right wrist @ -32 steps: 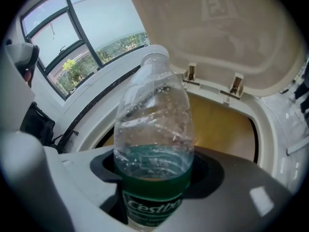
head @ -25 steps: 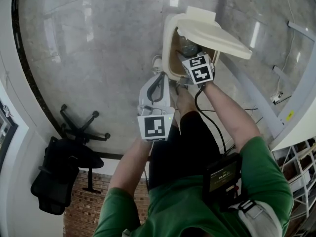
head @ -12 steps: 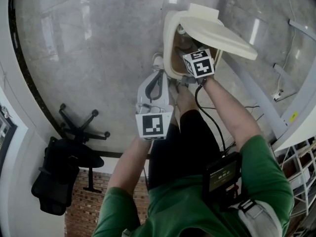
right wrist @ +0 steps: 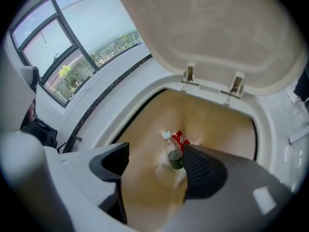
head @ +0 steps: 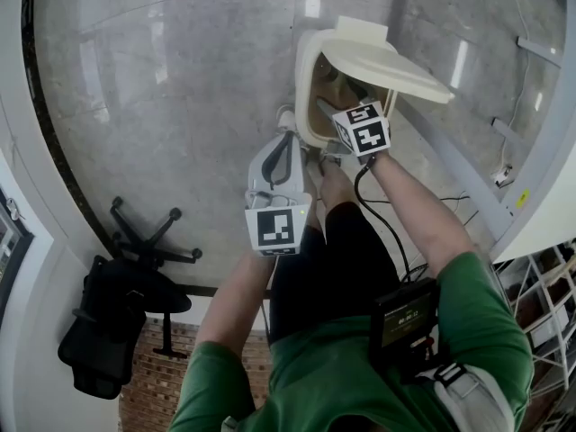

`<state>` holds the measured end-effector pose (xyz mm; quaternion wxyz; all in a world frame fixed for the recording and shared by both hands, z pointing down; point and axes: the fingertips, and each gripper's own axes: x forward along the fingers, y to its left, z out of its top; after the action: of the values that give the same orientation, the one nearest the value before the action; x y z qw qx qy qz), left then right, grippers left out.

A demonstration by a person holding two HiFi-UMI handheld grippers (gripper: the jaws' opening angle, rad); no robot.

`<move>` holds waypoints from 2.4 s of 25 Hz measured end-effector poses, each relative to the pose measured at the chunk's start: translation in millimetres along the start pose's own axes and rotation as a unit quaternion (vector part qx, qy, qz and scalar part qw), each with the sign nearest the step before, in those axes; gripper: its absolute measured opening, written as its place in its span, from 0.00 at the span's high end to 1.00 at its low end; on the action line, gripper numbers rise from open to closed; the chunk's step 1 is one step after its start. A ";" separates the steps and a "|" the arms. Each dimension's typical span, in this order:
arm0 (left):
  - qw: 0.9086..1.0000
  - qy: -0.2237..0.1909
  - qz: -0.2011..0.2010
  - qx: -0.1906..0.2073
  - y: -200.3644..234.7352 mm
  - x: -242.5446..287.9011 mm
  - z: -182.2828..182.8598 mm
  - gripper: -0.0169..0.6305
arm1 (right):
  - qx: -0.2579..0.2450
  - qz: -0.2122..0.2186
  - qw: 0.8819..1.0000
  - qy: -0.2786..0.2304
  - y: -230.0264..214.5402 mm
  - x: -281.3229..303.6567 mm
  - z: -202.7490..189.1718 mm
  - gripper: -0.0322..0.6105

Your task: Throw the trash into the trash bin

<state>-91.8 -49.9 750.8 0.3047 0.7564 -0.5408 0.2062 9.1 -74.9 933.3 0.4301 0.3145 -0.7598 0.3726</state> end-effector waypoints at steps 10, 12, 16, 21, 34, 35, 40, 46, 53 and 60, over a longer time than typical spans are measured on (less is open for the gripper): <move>0.998 -0.042 -0.013 0.035 -31.3 -47.2 81.2 0.96 | -0.025 0.024 0.997 -0.071 39.1 -142.6 47.3 0.45; 0.997 -0.058 -0.017 0.045 -38.3 -56.3 101.6 0.96 | -0.029 0.020 0.994 -0.104 45.7 -177.5 65.6 0.52; 0.995 -0.080 -0.025 0.057 -59.2 -87.3 139.2 0.96 | -0.027 0.014 0.987 -0.160 65.8 -253.0 94.1 0.61; 0.990 -0.112 -0.044 0.078 -89.2 -124.8 183.6 0.96 | -0.025 0.004 0.974 -0.226 84.7 -338.1 124.2 0.68; 0.955 -0.240 -0.037 0.168 -121.9 -223.4 300.8 0.96 | -0.100 -0.033 0.918 -0.383 143.4 -512.5 189.8 0.79; 0.952 -0.250 -0.036 0.175 -125.0 -231.3 308.4 0.96 | -0.109 -0.033 0.912 -0.395 149.9 -526.1 194.6 0.79; 0.939 -0.286 -0.034 0.189 -138.0 -262.4 338.6 0.96 | -0.132 -0.038 0.890 -0.435 171.3 -577.0 210.9 0.83; 0.930 -0.314 -0.047 0.183 -144.9 -285.6 356.8 0.96 | -0.140 -0.052 0.868 -0.474 183.6 -614.0 220.3 0.87; 0.919 -0.349 -0.060 0.174 -158.1 -310.5 380.1 0.96 | -0.146 -0.069 0.849 -0.503 186.9 -649.4 219.5 0.93; 0.918 -0.357 -0.064 0.161 -160.1 -318.7 400.3 0.97 | -0.124 -0.074 0.843 -0.519 178.4 -659.5 225.7 0.94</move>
<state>-52.9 -66.3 216.3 -0.0217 0.8517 -0.5234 -0.0133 57.1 -66.4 215.4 0.0349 0.4615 -0.8861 0.0249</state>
